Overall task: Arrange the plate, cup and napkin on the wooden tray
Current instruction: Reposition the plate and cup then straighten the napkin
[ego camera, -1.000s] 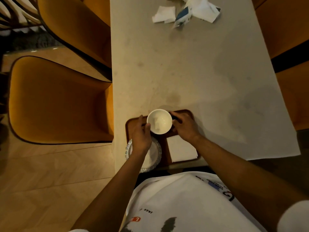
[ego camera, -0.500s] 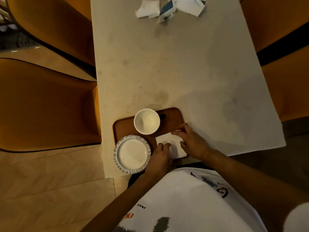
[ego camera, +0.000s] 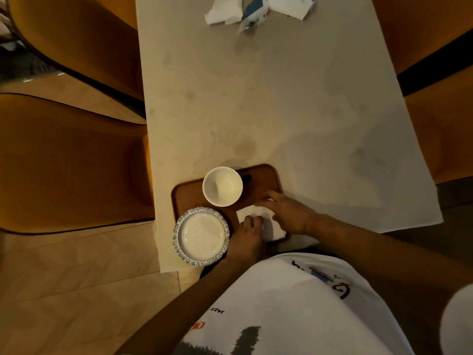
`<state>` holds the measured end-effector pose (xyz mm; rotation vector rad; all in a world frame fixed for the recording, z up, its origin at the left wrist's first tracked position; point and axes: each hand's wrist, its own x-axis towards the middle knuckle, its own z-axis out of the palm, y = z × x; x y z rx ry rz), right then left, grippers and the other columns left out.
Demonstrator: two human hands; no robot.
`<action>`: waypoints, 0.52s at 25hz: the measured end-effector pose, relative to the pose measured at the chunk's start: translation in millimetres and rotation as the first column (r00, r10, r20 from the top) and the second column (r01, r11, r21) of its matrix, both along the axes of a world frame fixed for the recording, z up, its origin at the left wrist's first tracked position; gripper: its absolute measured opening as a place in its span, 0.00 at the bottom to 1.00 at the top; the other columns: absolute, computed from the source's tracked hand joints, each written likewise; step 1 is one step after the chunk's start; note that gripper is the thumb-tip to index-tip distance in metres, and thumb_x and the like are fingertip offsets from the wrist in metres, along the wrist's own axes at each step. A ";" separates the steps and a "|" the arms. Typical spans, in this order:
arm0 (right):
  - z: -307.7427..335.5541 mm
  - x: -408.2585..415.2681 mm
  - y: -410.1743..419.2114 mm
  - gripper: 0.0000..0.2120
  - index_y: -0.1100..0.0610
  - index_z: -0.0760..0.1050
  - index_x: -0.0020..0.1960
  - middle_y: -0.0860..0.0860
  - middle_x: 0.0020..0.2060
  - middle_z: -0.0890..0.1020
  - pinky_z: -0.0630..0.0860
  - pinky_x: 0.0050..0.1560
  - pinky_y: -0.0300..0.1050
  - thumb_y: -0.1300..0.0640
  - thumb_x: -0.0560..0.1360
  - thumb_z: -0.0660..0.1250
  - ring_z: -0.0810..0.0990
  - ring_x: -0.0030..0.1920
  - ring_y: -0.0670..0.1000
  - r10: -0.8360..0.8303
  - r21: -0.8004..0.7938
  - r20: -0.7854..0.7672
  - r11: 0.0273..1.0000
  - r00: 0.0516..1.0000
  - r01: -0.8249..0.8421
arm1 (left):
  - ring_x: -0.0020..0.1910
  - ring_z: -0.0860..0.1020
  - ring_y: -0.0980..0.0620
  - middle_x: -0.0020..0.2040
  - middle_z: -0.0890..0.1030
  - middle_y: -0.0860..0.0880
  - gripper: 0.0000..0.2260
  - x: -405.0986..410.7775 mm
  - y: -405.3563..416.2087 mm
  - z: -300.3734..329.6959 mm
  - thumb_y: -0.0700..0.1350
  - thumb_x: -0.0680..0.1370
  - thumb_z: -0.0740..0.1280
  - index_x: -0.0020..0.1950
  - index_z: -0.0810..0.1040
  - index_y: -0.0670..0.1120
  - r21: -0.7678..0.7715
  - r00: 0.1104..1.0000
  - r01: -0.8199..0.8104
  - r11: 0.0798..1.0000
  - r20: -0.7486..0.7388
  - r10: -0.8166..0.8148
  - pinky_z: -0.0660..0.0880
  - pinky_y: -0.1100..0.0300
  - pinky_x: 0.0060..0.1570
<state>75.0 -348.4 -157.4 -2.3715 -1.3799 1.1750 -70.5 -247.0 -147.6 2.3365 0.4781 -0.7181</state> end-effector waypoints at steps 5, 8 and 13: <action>-3.7 -9.7 -10.1 0.33 0.48 0.64 0.75 0.51 0.72 0.63 0.72 0.66 0.46 0.68 0.75 0.65 0.69 0.68 0.55 -0.193 0.061 -0.040 0.979 0.980 0.195 | 0.63 0.72 0.41 0.67 0.70 0.42 0.25 -3.7 3.4 -1.7 0.51 0.76 0.67 0.71 0.66 0.47 0.029 0.998 -0.029 0.999 0.049 0.027 0.77 0.50 0.58; -3.3 -16.3 -16.4 0.30 0.49 0.64 0.75 0.50 0.73 0.62 0.68 0.64 0.39 0.65 0.76 0.66 0.69 0.68 0.53 -0.294 0.086 -0.054 0.951 0.954 0.298 | 0.64 0.73 0.41 0.68 0.70 0.43 0.23 -0.6 8.0 -2.5 0.50 0.78 0.66 0.71 0.67 0.49 0.071 0.998 -0.022 0.997 0.068 0.017 0.76 0.49 0.62; -3.5 -25.7 -24.0 0.30 0.51 0.62 0.76 0.52 0.71 0.64 0.71 0.60 0.39 0.61 0.76 0.68 0.75 0.53 0.48 -0.361 0.105 -0.067 0.925 0.930 0.366 | 0.66 0.69 0.40 0.69 0.69 0.42 0.26 1.8 7.1 -1.8 0.58 0.75 0.66 0.70 0.66 0.51 0.181 0.997 0.048 0.982 0.048 -0.058 0.71 0.46 0.64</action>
